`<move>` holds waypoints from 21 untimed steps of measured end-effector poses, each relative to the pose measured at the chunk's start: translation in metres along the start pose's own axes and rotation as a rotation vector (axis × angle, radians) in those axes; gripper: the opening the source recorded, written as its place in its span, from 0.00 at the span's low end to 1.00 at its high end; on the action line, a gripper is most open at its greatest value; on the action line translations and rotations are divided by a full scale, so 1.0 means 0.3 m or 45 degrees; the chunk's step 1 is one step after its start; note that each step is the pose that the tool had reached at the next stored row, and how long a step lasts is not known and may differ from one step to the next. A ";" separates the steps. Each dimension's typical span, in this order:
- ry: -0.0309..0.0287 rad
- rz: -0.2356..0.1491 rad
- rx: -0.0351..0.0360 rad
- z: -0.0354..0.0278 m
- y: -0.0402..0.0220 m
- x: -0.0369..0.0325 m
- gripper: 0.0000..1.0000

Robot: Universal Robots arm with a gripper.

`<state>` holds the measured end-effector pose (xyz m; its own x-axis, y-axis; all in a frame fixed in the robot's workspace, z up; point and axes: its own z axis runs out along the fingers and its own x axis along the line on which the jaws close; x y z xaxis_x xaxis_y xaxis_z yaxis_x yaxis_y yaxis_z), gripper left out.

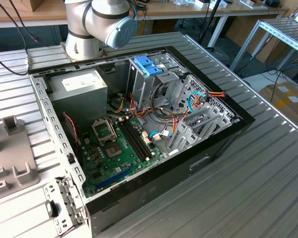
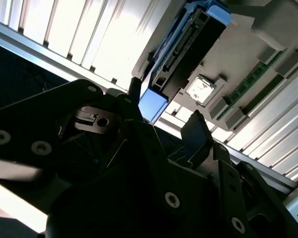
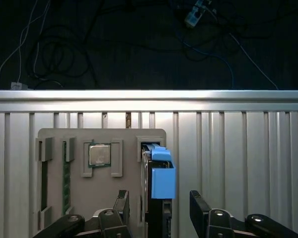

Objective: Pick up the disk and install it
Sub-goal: 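Pick up the disk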

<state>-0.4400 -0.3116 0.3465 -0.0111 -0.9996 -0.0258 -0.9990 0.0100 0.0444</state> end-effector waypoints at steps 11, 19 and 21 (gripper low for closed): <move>0.0000 0.000 -0.0001 0.034 -0.001 0.001 0.60; 0.0000 0.000 0.0001 0.060 -0.002 0.002 0.60; 0.0000 0.000 0.0000 0.065 -0.002 0.002 0.60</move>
<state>-0.4403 -0.3116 0.3271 -0.0111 -0.9996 -0.0259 -0.9990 0.0100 0.0444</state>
